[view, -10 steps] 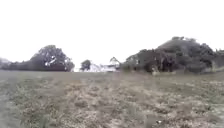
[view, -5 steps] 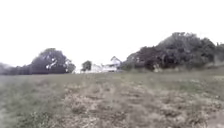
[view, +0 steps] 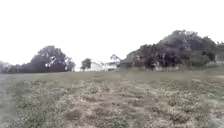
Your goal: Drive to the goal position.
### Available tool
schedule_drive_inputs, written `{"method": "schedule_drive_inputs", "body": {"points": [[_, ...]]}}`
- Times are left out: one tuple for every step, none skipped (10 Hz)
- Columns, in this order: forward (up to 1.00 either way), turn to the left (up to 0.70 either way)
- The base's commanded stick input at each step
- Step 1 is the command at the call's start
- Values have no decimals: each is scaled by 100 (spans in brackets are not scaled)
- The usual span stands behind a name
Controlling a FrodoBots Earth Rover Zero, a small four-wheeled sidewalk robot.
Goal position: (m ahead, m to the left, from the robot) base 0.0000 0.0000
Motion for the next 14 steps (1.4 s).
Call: {"method": "schedule_drive_inputs", "body": {"points": [[50,-5],[50,-5],[50,-42],[50,-42],[50,-42],[50,-37],[50,-31],[50,-25],[50,-20],[50,-3],[50,-4],[50,-4],[50,-3],[50,-3]]}}
